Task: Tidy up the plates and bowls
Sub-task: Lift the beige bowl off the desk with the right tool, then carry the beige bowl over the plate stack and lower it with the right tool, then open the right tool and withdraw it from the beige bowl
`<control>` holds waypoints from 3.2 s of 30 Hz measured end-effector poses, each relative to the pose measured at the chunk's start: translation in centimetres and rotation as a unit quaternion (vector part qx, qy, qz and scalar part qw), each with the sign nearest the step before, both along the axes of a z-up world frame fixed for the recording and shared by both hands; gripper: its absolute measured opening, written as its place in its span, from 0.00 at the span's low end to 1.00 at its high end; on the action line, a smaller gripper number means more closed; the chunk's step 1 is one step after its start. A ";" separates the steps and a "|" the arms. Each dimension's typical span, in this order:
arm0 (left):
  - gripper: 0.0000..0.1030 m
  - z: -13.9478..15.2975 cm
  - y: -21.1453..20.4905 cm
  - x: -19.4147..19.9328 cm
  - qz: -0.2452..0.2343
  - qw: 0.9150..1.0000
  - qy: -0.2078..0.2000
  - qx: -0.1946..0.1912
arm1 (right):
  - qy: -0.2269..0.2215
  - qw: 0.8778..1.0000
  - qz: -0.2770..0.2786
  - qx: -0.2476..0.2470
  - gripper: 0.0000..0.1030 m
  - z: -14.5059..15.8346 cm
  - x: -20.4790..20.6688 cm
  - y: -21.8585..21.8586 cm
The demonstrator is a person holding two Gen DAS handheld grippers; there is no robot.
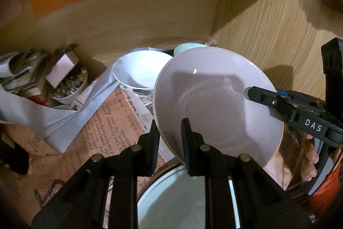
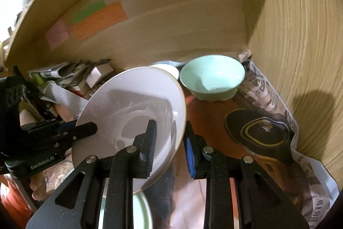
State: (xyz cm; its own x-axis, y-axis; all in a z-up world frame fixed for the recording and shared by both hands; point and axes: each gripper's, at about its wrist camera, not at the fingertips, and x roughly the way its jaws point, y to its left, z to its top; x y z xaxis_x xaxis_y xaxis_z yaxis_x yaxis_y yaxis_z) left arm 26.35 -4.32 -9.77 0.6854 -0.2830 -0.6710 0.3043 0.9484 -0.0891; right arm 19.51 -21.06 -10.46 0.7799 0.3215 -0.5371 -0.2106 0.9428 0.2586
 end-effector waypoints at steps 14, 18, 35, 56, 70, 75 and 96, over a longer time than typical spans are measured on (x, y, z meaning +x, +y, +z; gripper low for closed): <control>0.18 1.6 4.5 -5.9 0.040 0.998 -0.033 -0.022 | -0.035 0.998 0.050 -0.002 0.22 1.7 -3.1 4.2; 0.18 1.8 6.0 -7.7 0.055 0.997 -0.042 -0.026 | -0.041 0.997 0.066 -0.005 0.22 1.8 -3.9 5.9; 0.18 1.1 12.5 -14.5 0.125 0.990 -0.055 -0.029 | -0.046 0.989 0.140 -0.015 0.22 1.1 -7.0 13.2; 0.18 -3.0 17.7 -18.3 0.181 0.983 -0.007 -0.029 | 0.026 0.977 0.208 -0.045 0.22 -3.4 -6.7 19.7; 0.18 -5.1 18.6 -17.9 0.185 0.982 0.017 -0.042 | 0.067 0.972 0.212 -0.074 0.22 -5.3 -6.1 21.1; 0.18 -5.5 19.0 -17.6 0.188 0.981 0.021 -0.049 | 0.067 0.972 0.210 -0.081 0.22 -5.6 -6.1 21.4; 0.29 -5.1 18.6 -17.9 0.198 0.980 -0.006 -0.013 | 0.042 0.974 0.207 -0.079 0.40 -5.1 -6.3 21.3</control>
State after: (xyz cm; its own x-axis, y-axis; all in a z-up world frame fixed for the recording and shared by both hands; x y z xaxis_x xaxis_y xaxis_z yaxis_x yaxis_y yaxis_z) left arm 8.41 14.29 -14.85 0.7527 -0.0109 -0.6583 -0.0856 0.9898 -0.1143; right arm 13.23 0.25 -15.59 0.5518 0.5076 -0.6617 -0.5661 0.8106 0.1497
